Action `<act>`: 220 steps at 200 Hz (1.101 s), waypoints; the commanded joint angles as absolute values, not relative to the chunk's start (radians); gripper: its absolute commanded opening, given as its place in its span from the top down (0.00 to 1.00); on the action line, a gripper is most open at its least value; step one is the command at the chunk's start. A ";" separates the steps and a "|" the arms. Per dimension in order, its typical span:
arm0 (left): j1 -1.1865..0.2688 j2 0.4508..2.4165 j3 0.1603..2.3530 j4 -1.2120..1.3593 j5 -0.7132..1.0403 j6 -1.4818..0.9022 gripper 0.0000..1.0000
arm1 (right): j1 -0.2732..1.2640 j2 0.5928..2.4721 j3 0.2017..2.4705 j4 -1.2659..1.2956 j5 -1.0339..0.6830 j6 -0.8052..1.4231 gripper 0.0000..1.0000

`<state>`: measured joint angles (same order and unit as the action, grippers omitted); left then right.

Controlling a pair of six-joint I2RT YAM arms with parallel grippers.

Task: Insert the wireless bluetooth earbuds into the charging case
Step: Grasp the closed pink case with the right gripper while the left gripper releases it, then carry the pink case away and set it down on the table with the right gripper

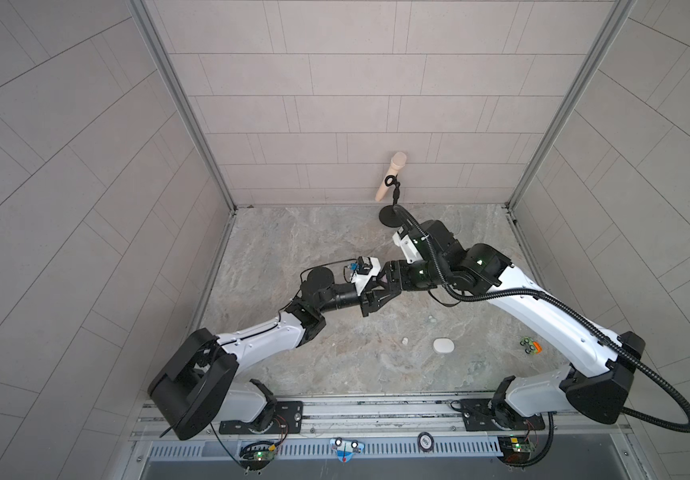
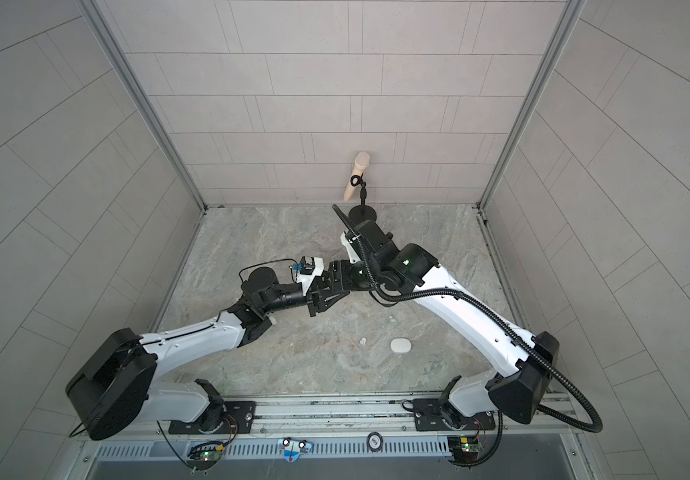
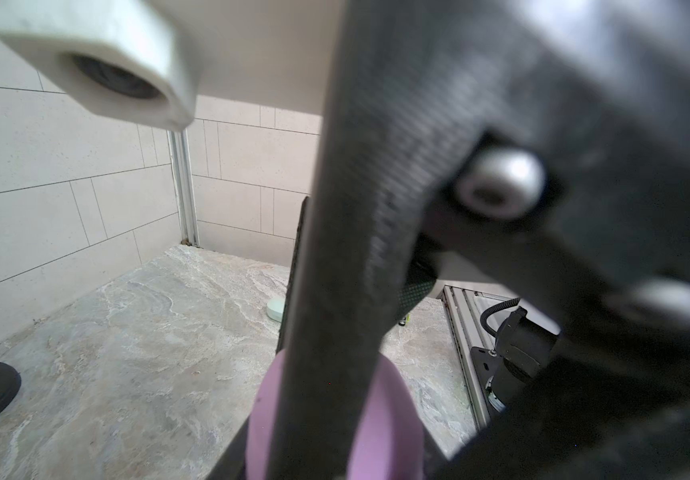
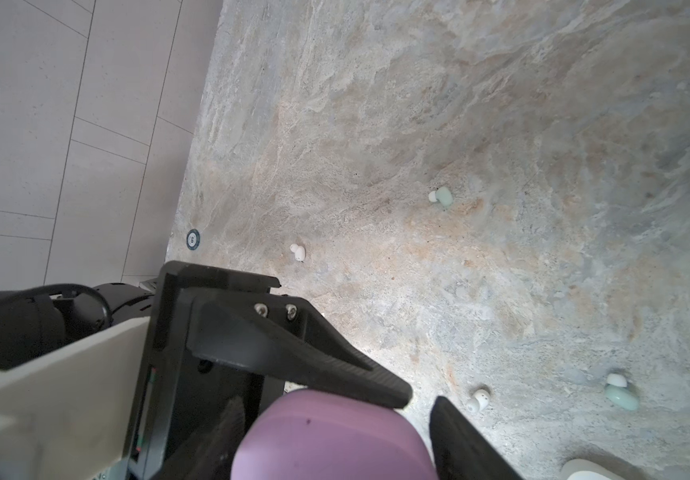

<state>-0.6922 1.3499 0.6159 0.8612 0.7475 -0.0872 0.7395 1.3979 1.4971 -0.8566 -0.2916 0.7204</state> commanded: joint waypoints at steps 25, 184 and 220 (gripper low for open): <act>-0.696 1.329 0.620 0.872 0.746 -0.069 0.76 | 0.744 1.394 1.489 -0.850 -0.296 0.745 0.38; -0.697 1.237 0.516 0.748 0.591 -0.077 0.00 | 0.474 1.293 1.190 -0.864 -0.179 0.569 0.48; -0.697 1.204 0.506 0.707 0.559 -0.066 0.00 | 0.405 1.364 1.025 -0.789 -0.150 0.524 0.48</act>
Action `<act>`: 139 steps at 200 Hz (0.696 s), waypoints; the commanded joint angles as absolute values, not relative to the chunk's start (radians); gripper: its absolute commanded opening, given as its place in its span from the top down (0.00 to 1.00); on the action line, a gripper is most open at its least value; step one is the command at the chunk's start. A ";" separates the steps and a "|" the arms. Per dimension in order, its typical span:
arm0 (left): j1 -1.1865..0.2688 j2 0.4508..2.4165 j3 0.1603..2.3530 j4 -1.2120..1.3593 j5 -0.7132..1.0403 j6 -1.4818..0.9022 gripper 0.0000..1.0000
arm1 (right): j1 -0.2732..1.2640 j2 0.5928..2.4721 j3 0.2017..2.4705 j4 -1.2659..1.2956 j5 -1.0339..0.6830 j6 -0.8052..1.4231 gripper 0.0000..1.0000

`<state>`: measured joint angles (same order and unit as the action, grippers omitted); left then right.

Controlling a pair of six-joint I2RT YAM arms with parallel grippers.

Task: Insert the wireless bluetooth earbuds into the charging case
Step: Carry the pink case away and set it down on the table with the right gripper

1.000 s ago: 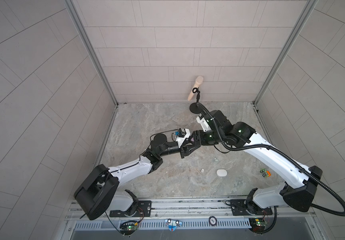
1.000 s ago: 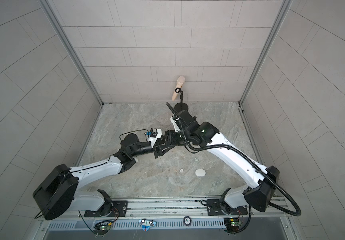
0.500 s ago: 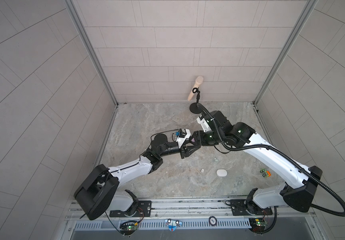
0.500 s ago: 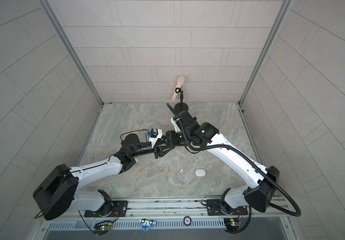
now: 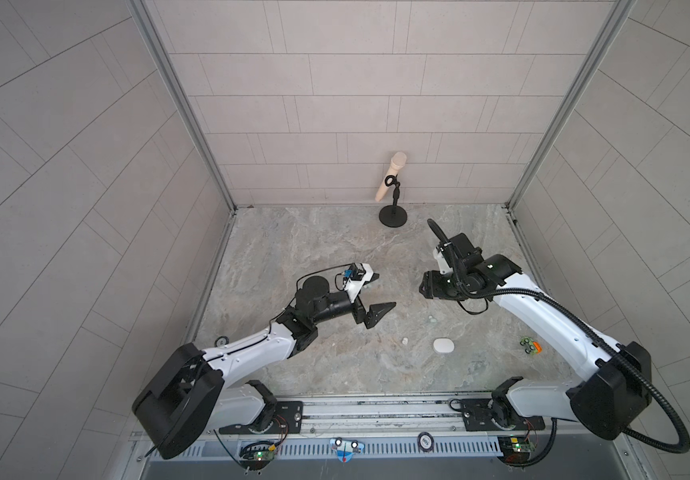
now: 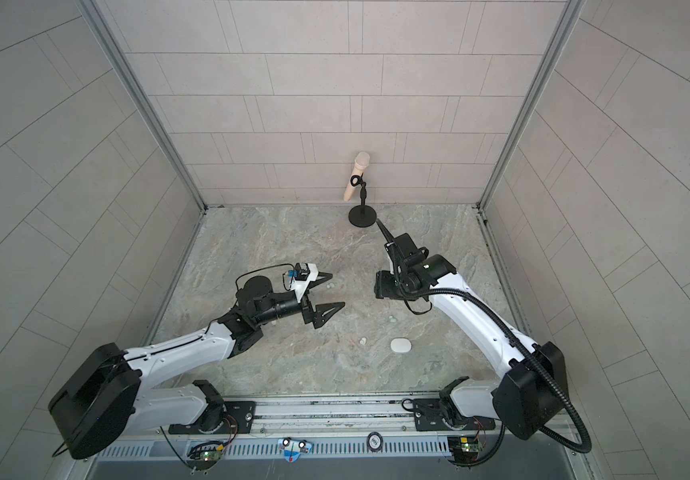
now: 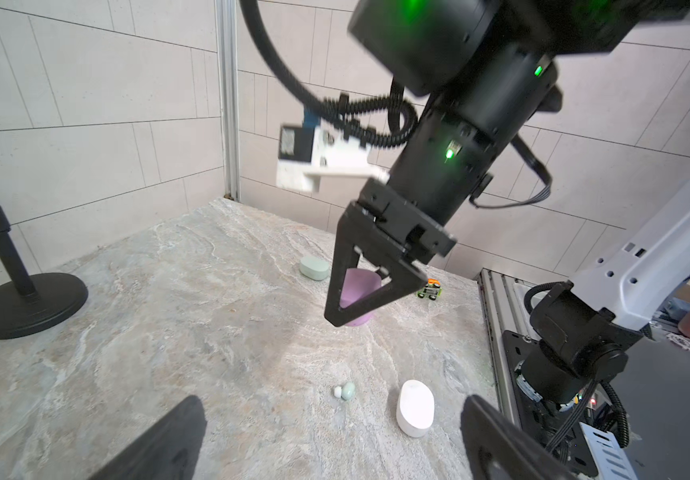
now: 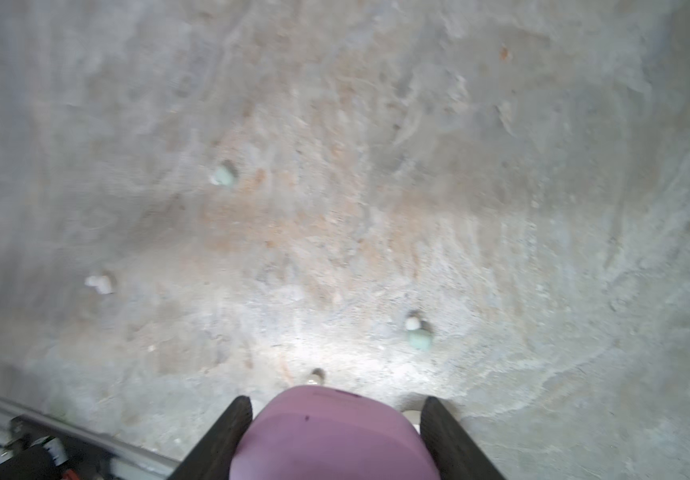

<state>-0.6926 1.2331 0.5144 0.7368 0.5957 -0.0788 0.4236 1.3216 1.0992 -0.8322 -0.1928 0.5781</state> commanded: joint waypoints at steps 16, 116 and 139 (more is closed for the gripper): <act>-0.697 1.201 0.508 0.694 0.556 -0.059 0.00 | 0.389 1.393 0.957 -0.716 -0.138 0.520 0.48; -0.697 1.225 0.517 0.690 0.556 -0.058 0.00 | 0.159 1.566 0.847 -0.575 -0.110 0.441 0.48; -0.696 1.223 0.517 0.689 0.556 -0.058 0.00 | 0.123 1.586 0.834 -0.567 -0.106 0.441 0.48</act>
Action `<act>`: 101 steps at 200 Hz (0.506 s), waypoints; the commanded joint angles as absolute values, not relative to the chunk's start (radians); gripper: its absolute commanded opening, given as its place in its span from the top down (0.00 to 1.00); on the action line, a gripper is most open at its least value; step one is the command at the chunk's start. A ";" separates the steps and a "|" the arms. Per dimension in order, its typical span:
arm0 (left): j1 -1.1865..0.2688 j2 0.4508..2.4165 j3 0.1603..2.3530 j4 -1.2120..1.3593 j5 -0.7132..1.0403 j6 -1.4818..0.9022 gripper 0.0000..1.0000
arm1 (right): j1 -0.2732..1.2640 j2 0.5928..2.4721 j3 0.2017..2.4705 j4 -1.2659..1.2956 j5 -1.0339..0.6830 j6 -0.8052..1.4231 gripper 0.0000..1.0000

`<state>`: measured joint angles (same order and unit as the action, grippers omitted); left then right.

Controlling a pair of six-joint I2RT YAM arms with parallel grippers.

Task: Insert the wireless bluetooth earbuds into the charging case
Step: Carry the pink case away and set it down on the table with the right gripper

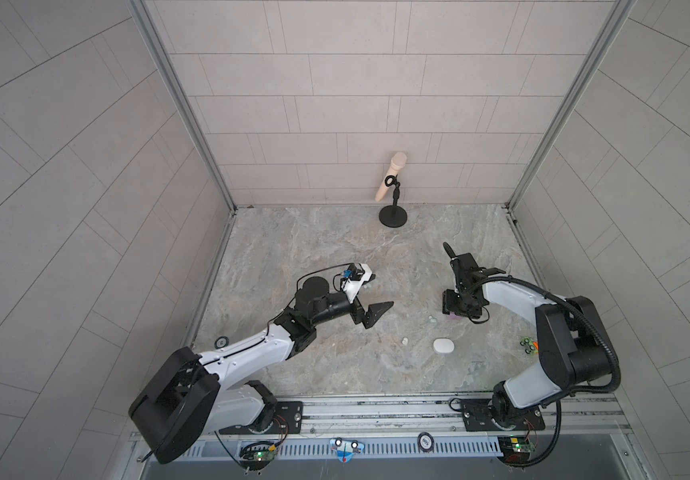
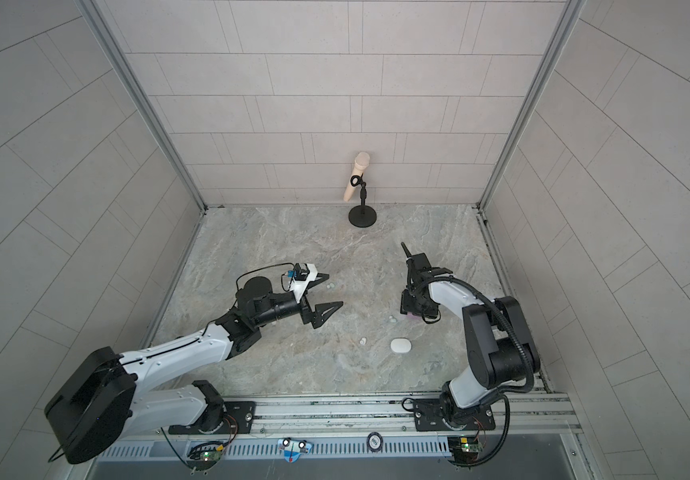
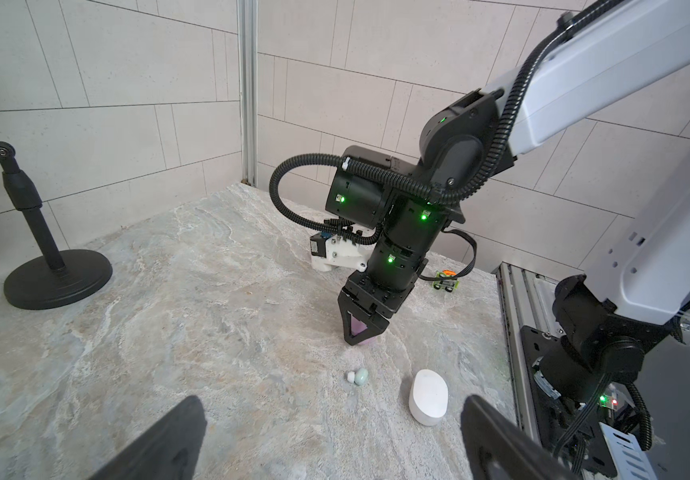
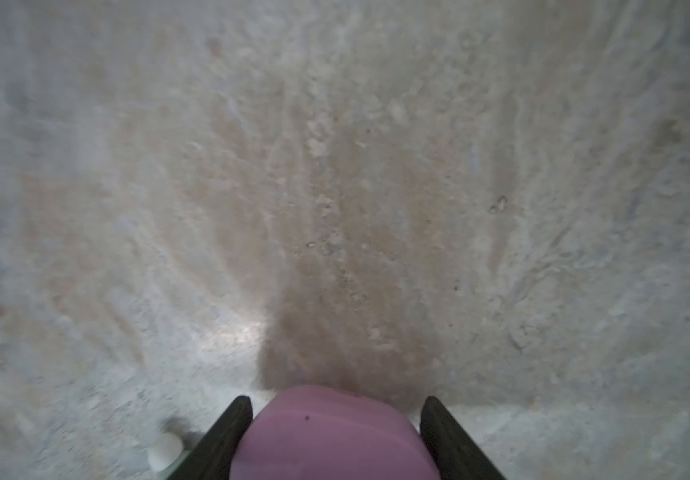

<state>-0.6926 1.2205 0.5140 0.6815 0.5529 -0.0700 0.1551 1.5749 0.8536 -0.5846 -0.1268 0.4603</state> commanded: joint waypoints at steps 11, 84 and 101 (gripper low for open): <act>-0.697 1.221 0.518 0.685 0.556 -0.055 0.00 | 0.115 1.584 0.826 -0.568 -0.107 0.443 0.48; -0.696 1.216 0.509 0.689 0.552 -0.055 0.00 | 0.106 1.510 0.794 -0.631 -0.079 0.445 0.11; -0.696 1.214 0.508 0.692 0.548 -0.057 0.00 | 0.106 1.483 0.803 -0.653 -0.072 0.444 0.10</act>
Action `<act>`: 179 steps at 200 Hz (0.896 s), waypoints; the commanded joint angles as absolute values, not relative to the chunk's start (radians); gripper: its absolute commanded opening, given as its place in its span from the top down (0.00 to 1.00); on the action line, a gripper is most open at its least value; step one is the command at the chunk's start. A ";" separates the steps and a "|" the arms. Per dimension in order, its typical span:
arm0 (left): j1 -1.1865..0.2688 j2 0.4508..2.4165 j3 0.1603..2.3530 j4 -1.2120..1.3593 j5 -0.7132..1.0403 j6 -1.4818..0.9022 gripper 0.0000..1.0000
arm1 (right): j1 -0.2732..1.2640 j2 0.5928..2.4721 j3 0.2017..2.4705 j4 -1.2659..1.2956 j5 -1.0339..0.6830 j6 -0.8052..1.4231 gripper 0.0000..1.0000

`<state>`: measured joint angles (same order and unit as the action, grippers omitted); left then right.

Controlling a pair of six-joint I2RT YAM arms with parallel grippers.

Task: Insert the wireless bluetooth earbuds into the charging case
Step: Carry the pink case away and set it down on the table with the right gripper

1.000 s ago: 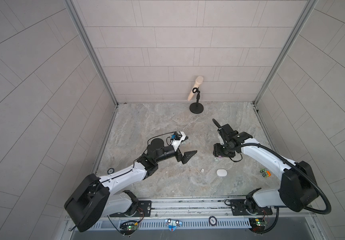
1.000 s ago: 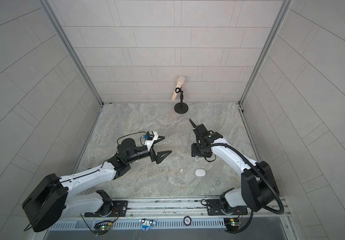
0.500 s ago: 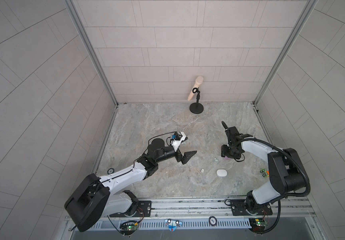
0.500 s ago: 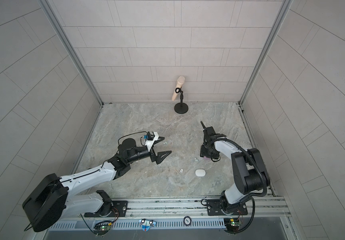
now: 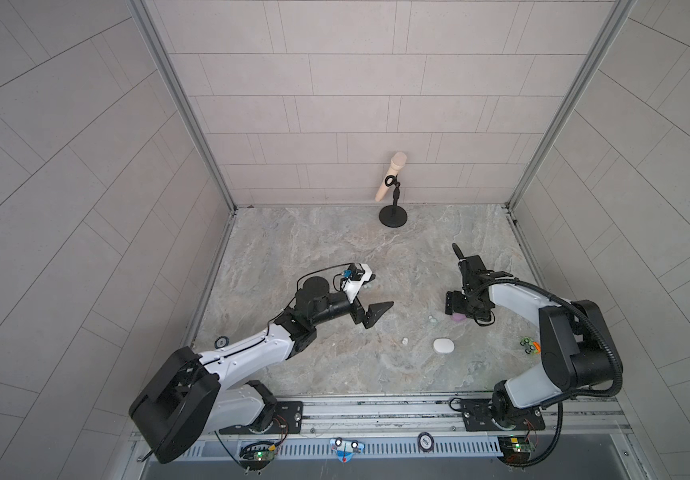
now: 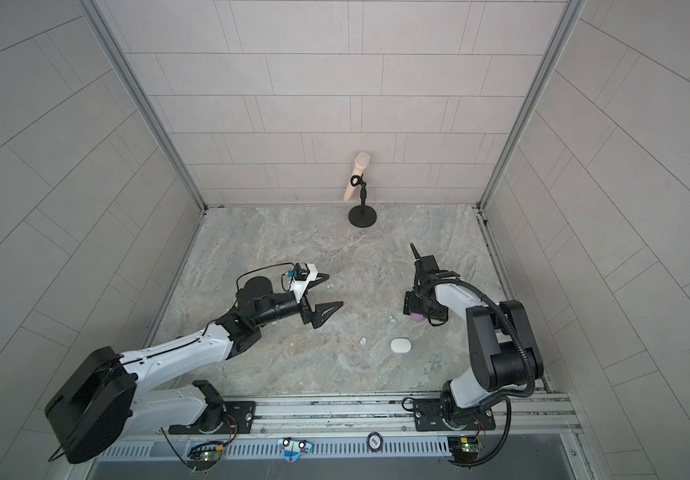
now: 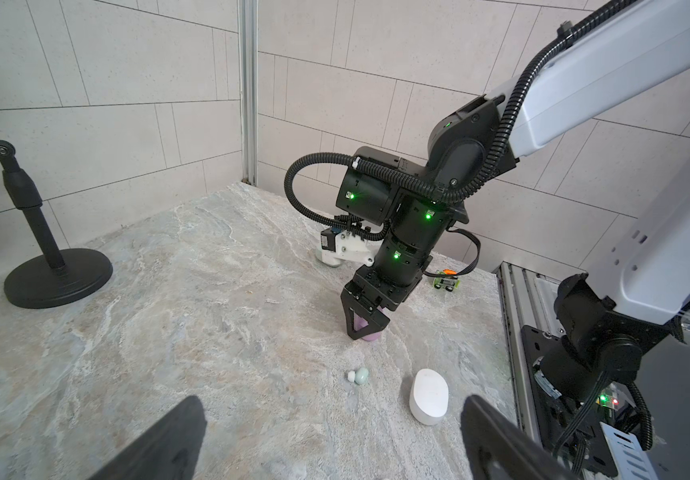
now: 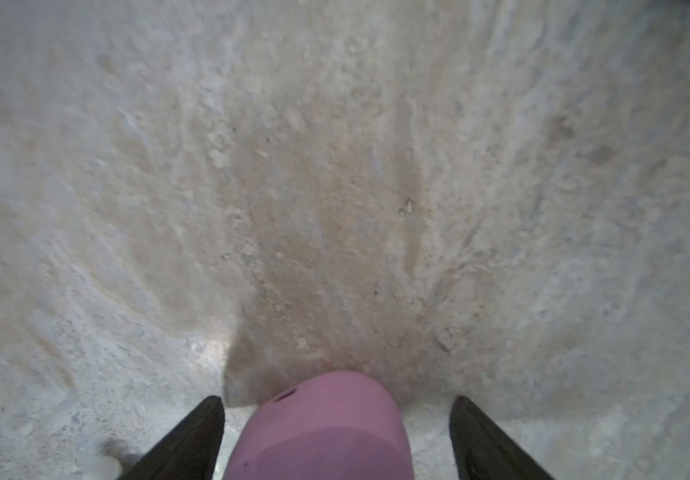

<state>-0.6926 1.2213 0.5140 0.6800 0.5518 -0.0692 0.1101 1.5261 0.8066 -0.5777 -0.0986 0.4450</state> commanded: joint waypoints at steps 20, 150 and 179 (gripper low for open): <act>-0.696 1.211 0.504 0.697 0.542 -0.062 0.00 | 0.106 1.455 0.815 -0.683 -0.076 0.444 0.08; -0.696 1.138 0.431 0.661 0.371 -0.140 0.00 | 0.159 1.141 0.824 -0.867 -0.131 0.515 0.07; -0.696 1.107 0.405 0.644 0.355 -0.153 0.00 | 0.119 1.194 0.919 -0.832 -0.011 0.458 0.07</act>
